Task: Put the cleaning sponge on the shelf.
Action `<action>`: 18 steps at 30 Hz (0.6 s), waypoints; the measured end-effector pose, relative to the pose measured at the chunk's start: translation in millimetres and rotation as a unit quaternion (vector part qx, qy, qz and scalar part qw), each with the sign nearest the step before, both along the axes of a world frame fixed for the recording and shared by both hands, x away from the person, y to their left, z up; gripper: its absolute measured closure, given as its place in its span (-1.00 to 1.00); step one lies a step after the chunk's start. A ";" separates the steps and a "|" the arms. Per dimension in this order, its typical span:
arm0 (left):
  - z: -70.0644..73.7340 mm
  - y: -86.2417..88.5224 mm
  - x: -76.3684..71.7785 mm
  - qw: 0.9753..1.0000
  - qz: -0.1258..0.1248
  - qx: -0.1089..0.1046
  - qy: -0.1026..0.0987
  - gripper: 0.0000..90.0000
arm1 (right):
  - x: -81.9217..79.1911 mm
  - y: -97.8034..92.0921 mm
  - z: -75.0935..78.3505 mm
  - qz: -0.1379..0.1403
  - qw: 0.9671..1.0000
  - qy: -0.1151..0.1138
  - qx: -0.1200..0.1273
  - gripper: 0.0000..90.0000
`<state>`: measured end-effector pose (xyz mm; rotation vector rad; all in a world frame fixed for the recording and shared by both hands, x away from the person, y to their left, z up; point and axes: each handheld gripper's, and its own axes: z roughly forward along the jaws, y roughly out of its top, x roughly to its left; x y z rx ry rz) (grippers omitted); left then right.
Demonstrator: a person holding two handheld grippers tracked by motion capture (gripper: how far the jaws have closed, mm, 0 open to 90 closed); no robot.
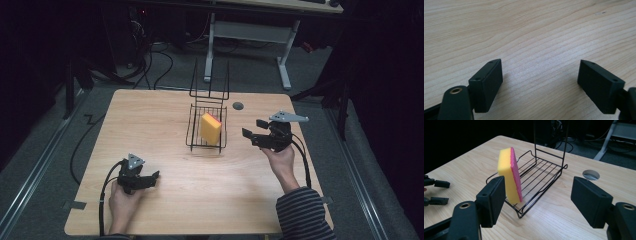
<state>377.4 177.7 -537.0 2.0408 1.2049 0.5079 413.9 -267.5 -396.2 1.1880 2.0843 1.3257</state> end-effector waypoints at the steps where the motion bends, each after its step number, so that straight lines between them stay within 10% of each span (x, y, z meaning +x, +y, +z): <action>1: 0.0 0.0 0.0 1.000 0.000 0.000 0.000 -0.54 | -2.3 -3.7 -0.2 -0.005 1.000 -0.002 0.007 -0.35; 18: 0.0 0.0 0.0 1.000 0.000 0.000 0.000 -0.54 | -20.6 -26.5 4.9 -0.024 1.000 -0.008 0.013 -0.34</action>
